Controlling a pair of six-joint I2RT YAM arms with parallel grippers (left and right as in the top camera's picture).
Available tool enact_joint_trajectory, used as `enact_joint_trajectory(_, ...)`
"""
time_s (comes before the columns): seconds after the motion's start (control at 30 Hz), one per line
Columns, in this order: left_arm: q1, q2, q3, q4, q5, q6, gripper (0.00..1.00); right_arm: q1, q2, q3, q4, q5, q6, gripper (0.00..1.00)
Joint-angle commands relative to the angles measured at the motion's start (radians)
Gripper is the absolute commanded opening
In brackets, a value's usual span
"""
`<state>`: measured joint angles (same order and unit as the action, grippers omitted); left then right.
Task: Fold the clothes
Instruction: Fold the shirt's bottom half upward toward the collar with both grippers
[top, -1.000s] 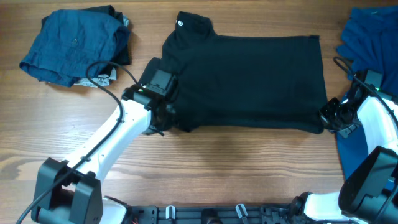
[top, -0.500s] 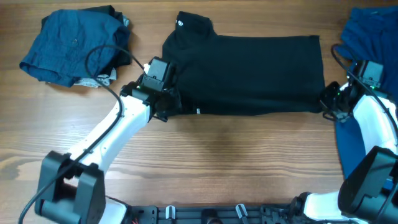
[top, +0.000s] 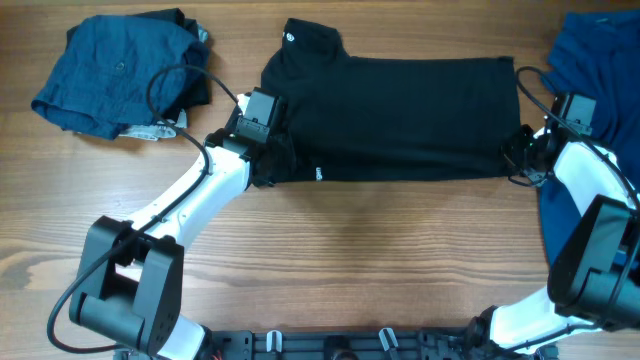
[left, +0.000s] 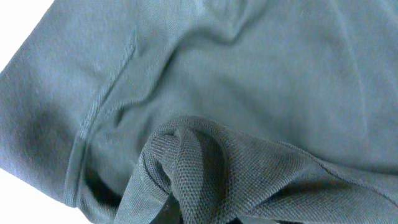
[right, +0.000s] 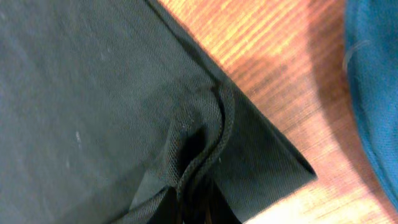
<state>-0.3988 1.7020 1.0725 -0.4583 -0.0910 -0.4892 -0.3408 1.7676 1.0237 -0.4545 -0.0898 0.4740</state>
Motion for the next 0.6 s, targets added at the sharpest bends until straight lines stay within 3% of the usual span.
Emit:
enact_joint_trajectory(0.0,0.011,0.018,0.016,0.041,-0.068,0.038,0.06,0.004,0.029,0.002,0.041,0.014,0.012,0.24)
enact_joint_trajectory(0.03,0.011,0.029,0.016,0.05,-0.067,0.038,0.18,0.004,0.029,0.002,0.054,0.013,0.012,0.49)
enact_joint_trajectory(0.07,0.011,0.044,0.016,0.056,-0.067,0.038,0.39,0.004,0.029,0.002,0.088,0.005,0.024,0.73)
enact_joint_trajectory(0.13,0.011,0.058,0.016,0.09,-0.067,0.054,0.44,0.004,0.029,0.002,0.174,-0.052,0.022,0.89)
enact_joint_trajectory(0.2,0.012,0.058,0.017,0.149,-0.068,0.09,0.52,0.001,0.028,0.004,0.282,-0.175,-0.007,0.9)
enact_joint_trajectory(0.23,0.015,0.058,0.032,0.164,-0.068,0.094,0.62,0.0,0.028,0.011,0.32,-0.246,-0.008,0.9)
enact_joint_trajectory(0.33,0.04,0.052,0.15,0.085,-0.053,0.093,0.64,0.0,0.021,0.073,0.268,-0.383,-0.117,0.8)
enact_joint_trajectory(0.4,0.056,0.052,0.286,-0.061,-0.037,0.093,0.63,0.002,0.007,0.161,0.053,-0.381,-0.251,0.75)
enact_joint_trajectory(0.43,0.062,0.052,0.336,-0.125,-0.029,0.092,0.49,0.004,0.003,0.201,-0.049,-0.378,-0.312,0.71)
enact_joint_trajectory(0.47,0.066,0.052,0.363,-0.168,-0.026,0.087,0.26,0.007,0.001,0.23,-0.137,-0.372,-0.352,0.61)
enact_joint_trajectory(0.5,0.071,0.052,0.38,-0.21,-0.011,0.079,0.05,0.013,0.001,0.246,-0.21,-0.358,-0.361,0.43)
enact_joint_trajectory(0.53,0.075,0.052,0.381,-0.248,0.011,0.053,0.04,0.023,0.001,0.248,-0.265,-0.356,-0.362,0.22)
enact_joint_trajectory(0.57,0.079,0.056,0.38,-0.294,0.03,0.027,0.04,0.032,0.002,0.244,-0.301,-0.356,-0.364,0.13)
